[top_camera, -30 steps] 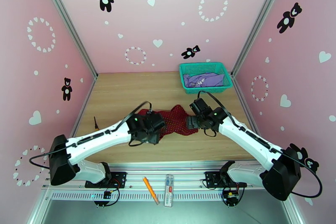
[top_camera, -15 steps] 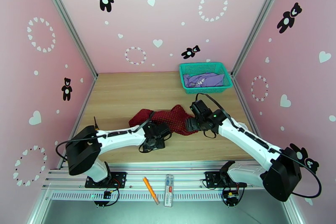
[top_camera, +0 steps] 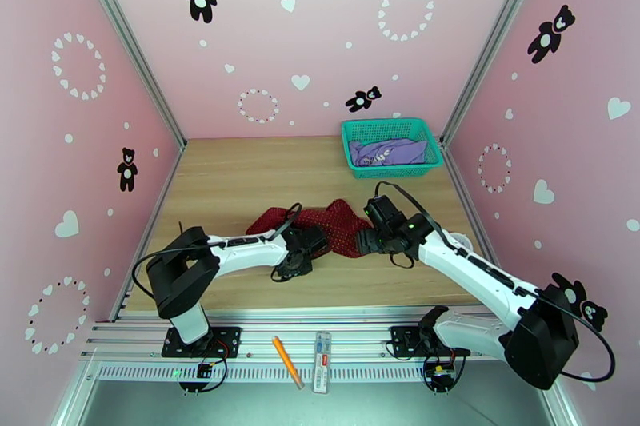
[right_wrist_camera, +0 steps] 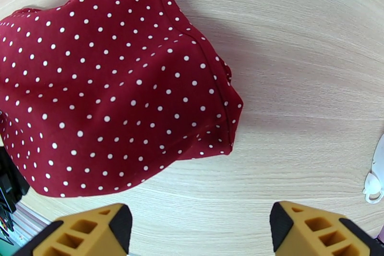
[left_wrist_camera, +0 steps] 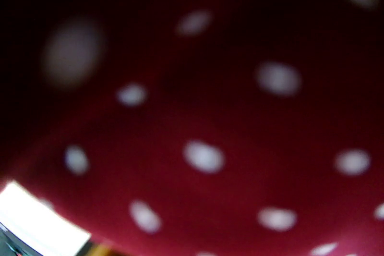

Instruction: Fold and stack the mixed laundry pile

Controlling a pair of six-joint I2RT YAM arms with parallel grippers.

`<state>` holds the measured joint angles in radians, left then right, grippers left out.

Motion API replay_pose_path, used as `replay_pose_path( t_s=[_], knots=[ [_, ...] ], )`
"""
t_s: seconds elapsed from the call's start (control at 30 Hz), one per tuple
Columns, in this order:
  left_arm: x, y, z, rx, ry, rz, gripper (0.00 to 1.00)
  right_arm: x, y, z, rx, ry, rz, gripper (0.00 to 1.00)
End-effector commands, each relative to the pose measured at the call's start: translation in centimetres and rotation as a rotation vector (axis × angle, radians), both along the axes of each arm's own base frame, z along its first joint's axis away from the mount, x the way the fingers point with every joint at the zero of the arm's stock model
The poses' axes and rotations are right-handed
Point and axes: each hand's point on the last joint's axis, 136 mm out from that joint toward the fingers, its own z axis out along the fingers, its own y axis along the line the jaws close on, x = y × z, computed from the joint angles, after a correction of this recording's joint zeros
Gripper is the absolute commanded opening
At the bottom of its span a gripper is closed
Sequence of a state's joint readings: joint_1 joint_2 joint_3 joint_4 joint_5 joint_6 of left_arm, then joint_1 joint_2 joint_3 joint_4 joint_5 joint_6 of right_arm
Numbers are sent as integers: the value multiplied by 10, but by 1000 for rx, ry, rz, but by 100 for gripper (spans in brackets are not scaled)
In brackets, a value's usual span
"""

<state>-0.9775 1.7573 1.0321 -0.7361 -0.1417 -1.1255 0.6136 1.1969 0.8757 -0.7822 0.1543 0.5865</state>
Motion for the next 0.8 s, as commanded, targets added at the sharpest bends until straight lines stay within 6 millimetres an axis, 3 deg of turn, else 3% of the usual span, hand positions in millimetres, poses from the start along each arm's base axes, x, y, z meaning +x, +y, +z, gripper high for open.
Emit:
replay_pose_path(
  t_s=[0.0, 0.1, 0.3, 0.47, 0.63, 0.77],
  knots=[
    [0, 2, -10, 25, 12, -27, 0, -3, -5, 3, 2, -10, -15, 79],
    [6, 11, 23, 51, -43, -50, 0, -4, -8, 1, -3, -8, -14, 76],
    [24, 41, 138, 43, -201, -97, 0, -5, -1, -17, 66, 19, 15, 72],
    [41, 66, 207, -94, -319, -72, 0, -1, 14, -31, 122, 35, 51, 67],
    [58, 82, 231, -140, -372, -44, 0, 6, 34, -48, 173, 81, 96, 60],
    [62, 84, 225, -128, -354, -44, 0, 12, 53, -54, 234, 104, 131, 54]
  ],
)
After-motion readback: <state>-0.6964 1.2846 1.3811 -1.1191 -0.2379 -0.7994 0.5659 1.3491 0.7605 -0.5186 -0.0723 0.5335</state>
